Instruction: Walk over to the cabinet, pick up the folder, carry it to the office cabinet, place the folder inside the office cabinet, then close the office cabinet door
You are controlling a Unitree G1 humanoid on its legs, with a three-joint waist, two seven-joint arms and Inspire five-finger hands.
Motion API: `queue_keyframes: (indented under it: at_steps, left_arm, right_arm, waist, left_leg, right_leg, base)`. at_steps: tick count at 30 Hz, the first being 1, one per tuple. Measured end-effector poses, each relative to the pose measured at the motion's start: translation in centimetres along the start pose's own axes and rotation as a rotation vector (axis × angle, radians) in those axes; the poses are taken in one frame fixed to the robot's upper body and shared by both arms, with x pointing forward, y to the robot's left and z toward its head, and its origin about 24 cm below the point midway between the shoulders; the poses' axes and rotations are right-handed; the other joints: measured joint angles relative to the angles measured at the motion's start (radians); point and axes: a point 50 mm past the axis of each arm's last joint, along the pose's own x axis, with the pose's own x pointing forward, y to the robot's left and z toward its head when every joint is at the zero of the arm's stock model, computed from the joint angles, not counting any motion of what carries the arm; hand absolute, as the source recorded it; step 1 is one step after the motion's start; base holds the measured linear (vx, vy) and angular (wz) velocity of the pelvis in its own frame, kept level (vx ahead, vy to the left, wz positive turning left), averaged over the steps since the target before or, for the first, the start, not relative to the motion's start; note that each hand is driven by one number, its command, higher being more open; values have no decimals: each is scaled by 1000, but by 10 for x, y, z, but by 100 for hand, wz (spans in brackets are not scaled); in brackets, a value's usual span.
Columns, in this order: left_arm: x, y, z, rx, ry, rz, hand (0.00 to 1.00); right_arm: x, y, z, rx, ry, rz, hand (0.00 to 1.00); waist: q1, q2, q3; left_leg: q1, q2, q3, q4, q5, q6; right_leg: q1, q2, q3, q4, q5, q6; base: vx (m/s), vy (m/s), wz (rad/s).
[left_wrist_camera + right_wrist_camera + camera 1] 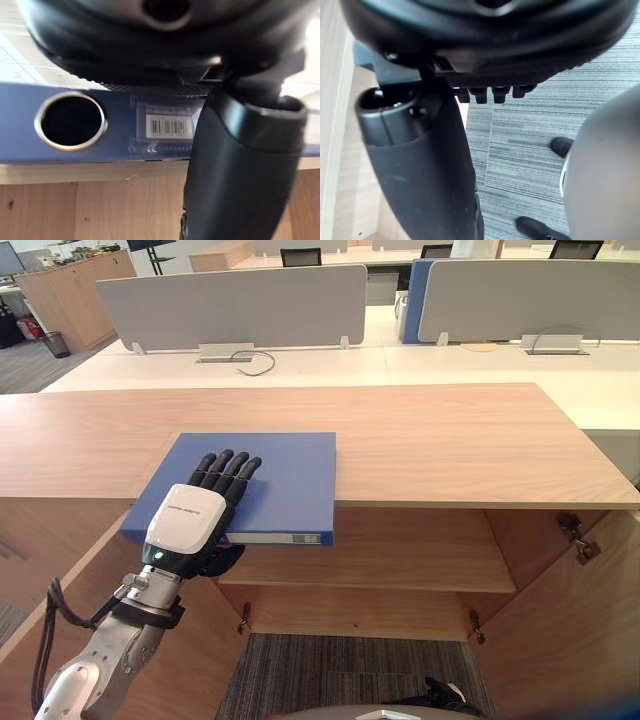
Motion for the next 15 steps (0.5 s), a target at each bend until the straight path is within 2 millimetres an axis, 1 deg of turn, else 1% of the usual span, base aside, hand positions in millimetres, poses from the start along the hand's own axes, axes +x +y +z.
queue_keyframes:
  at_steps: [3, 4, 9, 11, 12, 15]
  left_arm:
    - [2, -3, 3, -10, -12, -6, 0]
    - [5, -1, 3, -8, -16, 17, 0]
    - [20, 12, 2, 9, -26, 153, 0]
    - [27, 22, 4, 14, -29, 225, 0]
    - [27, 25, 7, 1, -32, 240, 0]
    - [24, 28, 25, -109, -26, 281, 0]
  right_arm:
    - [0, -2, 0, -1, 0, -4, 100]
    - [0, -3, -1, -2, 1, -6, 100]
    - [0, -3, -2, -3, 4, -8, 100]
    - [0, -3, -2, -3, 4, -8, 100]
    - [0, -4, -2, -2, 3, -9, 100]
    - [0, -5, -3, 6, 9, -14, 100]
  waist:
    - [-2, 5, 4]
    - [-2, 7, 5]
    - [-5, 8, 5]
    - [-6, 7, 4]
    - [-8, 7, 4]
    - [-8, 6, 4]
  left_leg:
    - [9, 0, 15, 0, 0, 1]
    - [13, 1, 18, 0, -1, 1]
    - [19, 1, 19, 0, -1, 1]
    - [21, 1, 23, 0, -1, 2]
    - [21, 0, 26, 0, -1, 2]
    - [18, -2, 30, 1, -1, 2]
  right_leg:
    - [1, 0, 10, 0, 2, -1]
    - [2, 0, 13, 0, 2, -1]
    - [7, -1, 17, 0, 6, 2]
    - [7, -1, 22, -2, 10, 4]
    - [7, -2, 25, -4, 12, 5]
    - [4, -4, 30, -6, 13, 7]
  base:
    - [4, 2, -11]
    - [-20, 3, -10]
    - [-24, 2, -2]
    - [-35, 12, -6]
    - [-23, 16, -7]
    - [-5, 12, -5]
